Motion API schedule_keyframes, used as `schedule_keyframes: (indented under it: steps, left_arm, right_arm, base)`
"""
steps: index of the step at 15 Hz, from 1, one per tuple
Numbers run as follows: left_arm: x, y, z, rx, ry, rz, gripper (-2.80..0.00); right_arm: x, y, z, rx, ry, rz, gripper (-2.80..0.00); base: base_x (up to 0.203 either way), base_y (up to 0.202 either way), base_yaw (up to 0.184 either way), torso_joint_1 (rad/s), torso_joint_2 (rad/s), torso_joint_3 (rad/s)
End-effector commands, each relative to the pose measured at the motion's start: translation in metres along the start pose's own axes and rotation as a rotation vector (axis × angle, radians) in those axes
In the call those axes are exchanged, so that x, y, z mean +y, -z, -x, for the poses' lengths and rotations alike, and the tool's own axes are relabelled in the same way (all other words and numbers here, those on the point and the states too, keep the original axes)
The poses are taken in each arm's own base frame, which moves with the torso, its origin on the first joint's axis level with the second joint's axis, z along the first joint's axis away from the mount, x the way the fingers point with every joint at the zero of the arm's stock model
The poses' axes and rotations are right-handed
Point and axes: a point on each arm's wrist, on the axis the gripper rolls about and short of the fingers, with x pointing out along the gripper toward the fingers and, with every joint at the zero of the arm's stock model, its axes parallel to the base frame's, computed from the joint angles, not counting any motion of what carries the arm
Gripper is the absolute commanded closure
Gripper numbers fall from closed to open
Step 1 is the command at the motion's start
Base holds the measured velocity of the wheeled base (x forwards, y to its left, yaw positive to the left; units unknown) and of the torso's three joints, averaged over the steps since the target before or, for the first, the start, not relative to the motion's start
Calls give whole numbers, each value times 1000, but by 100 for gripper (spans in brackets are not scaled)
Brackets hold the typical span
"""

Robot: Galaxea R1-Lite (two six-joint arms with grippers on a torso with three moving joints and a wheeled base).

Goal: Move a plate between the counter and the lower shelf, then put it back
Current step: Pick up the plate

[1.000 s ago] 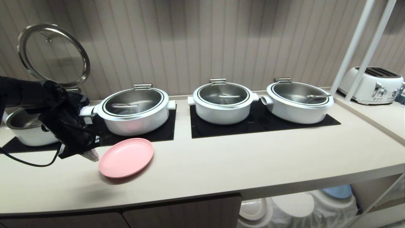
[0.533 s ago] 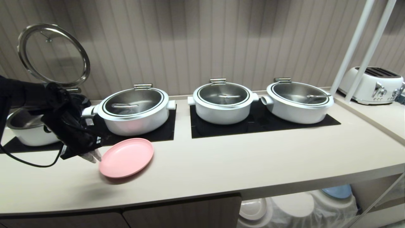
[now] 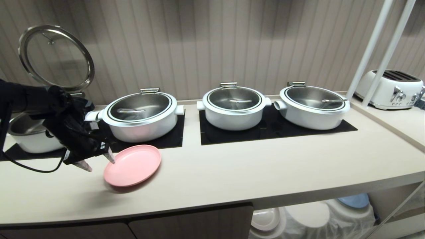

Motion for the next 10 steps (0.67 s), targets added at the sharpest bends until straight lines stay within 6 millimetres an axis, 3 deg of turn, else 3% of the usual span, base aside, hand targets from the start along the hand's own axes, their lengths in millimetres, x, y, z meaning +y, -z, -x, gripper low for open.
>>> schedule_keyframes:
  steps: [1,10]
  left_arm:
    - [4,-4,-7,13,-4,3,-280]
    - [10,-23,-39,36,-10,-20,-280]
  right_arm:
    - [0,0,0,0,-1,0,0]
    - [0,0,0,0,-1,0,0]
  base:
    - [0,0,0,0,0,0]
    - [0,0,0,0,0,0]
